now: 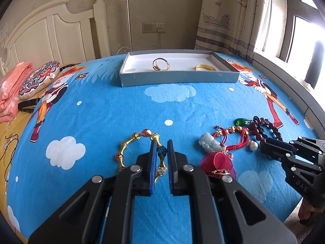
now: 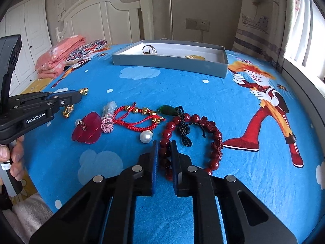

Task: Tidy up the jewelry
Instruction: 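Grasp the gold bamboo bracelet with the left tool while the right tool grasps the red bead bracelet, then carry both bracelets into the white tray and open both tools, then lift both open tools away from the tray toward the remaining jewelry, then grasp the red round tasseled ornament with the left tool, then hold the red ornament in the left tool while the right tool grasps the pearl pendant, then carry ornament and pearl pendant into the white tray and open both tools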

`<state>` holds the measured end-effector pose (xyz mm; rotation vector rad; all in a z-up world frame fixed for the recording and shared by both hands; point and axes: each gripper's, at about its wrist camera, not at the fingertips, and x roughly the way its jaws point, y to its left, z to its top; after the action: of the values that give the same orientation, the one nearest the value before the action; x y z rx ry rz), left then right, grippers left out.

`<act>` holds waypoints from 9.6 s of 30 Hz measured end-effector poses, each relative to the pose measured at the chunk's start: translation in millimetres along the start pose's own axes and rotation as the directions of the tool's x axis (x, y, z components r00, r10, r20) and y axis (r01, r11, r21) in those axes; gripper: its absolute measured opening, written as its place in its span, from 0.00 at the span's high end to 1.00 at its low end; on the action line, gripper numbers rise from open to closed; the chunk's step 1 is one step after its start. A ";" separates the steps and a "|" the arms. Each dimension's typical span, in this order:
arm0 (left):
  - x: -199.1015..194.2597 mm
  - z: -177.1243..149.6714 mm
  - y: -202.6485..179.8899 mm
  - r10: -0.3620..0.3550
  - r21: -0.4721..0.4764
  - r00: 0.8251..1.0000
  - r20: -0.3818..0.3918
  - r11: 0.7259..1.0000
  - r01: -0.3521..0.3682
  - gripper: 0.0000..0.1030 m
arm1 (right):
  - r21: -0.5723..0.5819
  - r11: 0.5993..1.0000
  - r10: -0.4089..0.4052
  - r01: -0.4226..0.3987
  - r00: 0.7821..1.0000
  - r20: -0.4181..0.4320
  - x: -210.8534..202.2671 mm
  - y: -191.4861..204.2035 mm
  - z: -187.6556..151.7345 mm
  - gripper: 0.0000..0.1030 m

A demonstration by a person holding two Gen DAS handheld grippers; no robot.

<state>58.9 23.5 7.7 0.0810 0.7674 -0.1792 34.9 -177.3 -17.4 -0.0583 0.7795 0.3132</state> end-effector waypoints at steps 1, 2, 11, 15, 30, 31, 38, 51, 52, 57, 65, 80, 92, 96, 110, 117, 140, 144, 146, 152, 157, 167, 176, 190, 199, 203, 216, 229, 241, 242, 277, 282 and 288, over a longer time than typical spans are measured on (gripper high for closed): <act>-0.8 0.5 0.1 0.001 -0.001 1.000 0.002 1.000 -0.001 0.90 | 0.004 1.000 0.001 -0.001 1.000 0.006 -1.3 -0.8 0.3 0.87; -2.0 0.7 0.4 0.001 -0.003 1.000 0.005 1.000 -0.001 0.90 | 0.010 1.000 0.003 -0.003 1.000 0.017 -4.1 -2.0 1.1 0.87; -11.0 2.6 1.2 0.012 -0.008 0.999 0.029 1.000 -0.012 0.90 | 0.040 0.999 -0.021 0.018 0.996 0.082 -24.5 -10.9 10.4 0.87; -14.7 4.9 2.9 0.018 -0.013 0.999 0.045 1.000 -0.017 0.90 | 0.056 0.998 -0.040 0.034 0.993 0.115 -34.1 -17.6 17.1 0.87; -28.7 13.6 4.7 0.019 -0.012 0.996 0.090 1.000 -0.018 0.91 | 0.108 0.992 -0.090 0.069 0.976 0.198 -59.7 -46.3 44.6 0.87; -29.2 14.0 4.9 0.018 -0.013 0.996 0.091 1.000 -0.017 0.91 | 0.109 0.992 -0.089 0.068 0.976 0.199 -60.1 -46.7 45.3 0.87; -31.4 18.5 4.4 0.023 -0.010 0.995 0.094 1.000 -0.022 0.91 | 0.120 0.990 -0.093 0.071 0.977 0.190 -59.9 -49.0 49.3 0.87; -45.8 45.8 8.4 0.046 -0.043 0.988 0.149 0.998 -0.040 0.91 | 0.135 0.986 -0.121 0.098 0.978 0.171 -48.6 -47.1 60.1 0.87; -46.8 48.5 8.2 0.047 -0.045 0.987 0.154 0.998 -0.041 0.91 | 0.137 0.985 -0.123 0.101 0.978 0.169 -47.7 -46.9 60.9 0.87; -48.2 56.9 4.9 0.044 -0.034 0.985 0.166 0.999 -0.039 0.91 | 0.144 0.983 -0.132 0.109 0.979 0.156 -42.7 -47.0 63.9 0.87; -45.7 75.1 4.7 0.032 -0.011 0.982 0.185 0.999 -0.031 0.91 | 0.135 0.985 -0.125 0.103 0.977 0.171 -40.5 -42.9 83.3 0.87; 6.6 156.9 16.2 0.048 0.000 0.976 0.212 0.999 -0.050 0.91 | 0.158 0.983 -0.124 0.095 0.976 0.181 1.0 -59.5 156.3 0.87; 100.7 206.6 30.5 0.050 0.024 0.986 0.159 0.998 -0.054 0.91 | 0.147 0.984 -0.122 0.098 0.979 0.164 73.3 -70.0 216.7 0.87; 129.0 206.6 35.9 0.056 0.022 0.990 0.127 0.998 -0.059 0.90 | 0.146 0.984 -0.121 0.102 0.985 0.124 104.8 -74.0 220.6 0.87; 193.3 172.0 48.2 0.059 -0.036 0.994 -0.091 0.997 -0.062 0.64 | 0.124 0.972 -0.201 0.201 0.979 -0.012 172.2 -100.8 206.6 0.87; 183.1 158.7 43.0 0.072 -0.050 0.989 -0.126 0.996 -0.079 0.65 | 0.139 0.963 -0.229 0.230 0.973 -0.027 178.1 -110.4 207.9 0.87; 99.5 146.4 35.4 0.092 -0.117 0.993 0.080 0.990 -0.082 0.28 | 0.095 0.966 -0.251 0.240 0.960 0.127 108.9 -82.9 202.0 0.22; 61.4 124.7 31.7 0.070 -0.143 0.993 0.095 0.988 -0.056 0.28 | 0.084 0.973 -0.228 0.216 0.960 0.163 70.6 -64.8 181.8 0.22; 45.0 109.4 27.8 0.054 -0.155 0.994 0.090 0.987 -0.040 0.28 | 0.084 0.976 -0.212 0.200 0.960 0.183 47.9 -54.2 162.3 0.22; -6.8 53.2 6.8 -0.020 -0.115 0.996 0.082 0.993 0.030 0.28 | 0.127 0.975 -0.203 0.182 0.961 0.186 -5.8 -42.3 97.7 0.21; -32.5 7.5 -14.7 -0.086 -0.086 0.995 0.060 0.992 0.090 0.28 | 0.155 0.968 -0.226 0.199 0.958 0.179 -36.5 -39.6 51.1 0.21; -22.4 -34.7 -49.3 -0.164 -0.029 0.986 -0.028 0.986 0.163 0.57 | 0.093 0.978 -0.200 0.188 0.969 0.147 -32.5 -19.8 4.6 0.21; 1.1 -27.6 -46.0 -0.149 -0.042 0.987 -0.054 0.988 0.147 0.61 | 0.099 0.979 -0.192 0.179 0.972 0.134 -26.2 -22.8 3.2 0.21; -7.0 -19.9 -40.6 -0.106 -0.039 0.994 -0.002 0.994 0.106 0.66 | 0.073 0.987 -0.153 0.145 0.981 0.115 -20.7 -17.1 4.1 0.21; -14.9 -17.2 -26.8 -0.047 -0.069 0.998 0.041 0.996 0.050 0.66 | 0.018 0.997 -0.080 0.080 0.996 0.037 -5.0 3.2 5.8 0.46; -15.3 -18.2 -24.5 -0.050 -0.072 0.998 0.045 0.996 0.054 0.66 | 0.008 0.999 -0.051 0.051 0.999 0.012 0.7 10.2 8.3 0.56; -14.7 -22.3 -17.7 -0.049 -0.096 0.998 0.044 0.994 0.053 0.66 | -0.018 0.998 -0.054 0.053 0.998 -0.033 16.3 23.8 15.3 0.85; -18.9 -18.2 -21.2 -0.041 -0.085 0.998 0.057 0.995 0.046 0.66 | 0.029 0.995 -0.096 0.095 0.995 0.036 -1.2 11.4 17.4 0.85; -16.7 -15.2 -20.1 -0.026 -0.081 0.998 0.051 0.996 0.031 0.66 | 0.066 0.993 -0.106 0.102 0.992 0.067 -9.4 0.8 20.2 0.85; -17.0 -14.3 -19.7 -0.025 -0.081 0.998 0.053 0.996 0.029 0.66 | 0.068 0.993 -0.106 0.101 0.992 0.069 -9.6 0.3 20.8 0.85; 21.6 86.6 -12.4 0.027 -0.017 0.995 0.097 1.000 -0.026 0.66 | 0.102 0.990 -0.106 0.095 0.989 0.100 23.2 -32.7 111.2 0.85; 33.0 107.4 -11.1 0.032 -0.019 0.995 0.098 0.999 -0.030 0.66 | 0.107 0.990 -0.105 0.094 0.989 0.103 32.3 -38.4 134.8 0.85; 49.9 128.6 -11.8 0.045 -0.012 0.994 0.096 0.999 -0.044 0.66 | 0.108 0.990 -0.106 0.095 0.989 0.106 46.2 -46.1 159.2 0.85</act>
<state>179.6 -12.4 65.2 0.0800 0.6696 -0.1359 188.1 -182.8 60.7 0.0165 0.6778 0.1784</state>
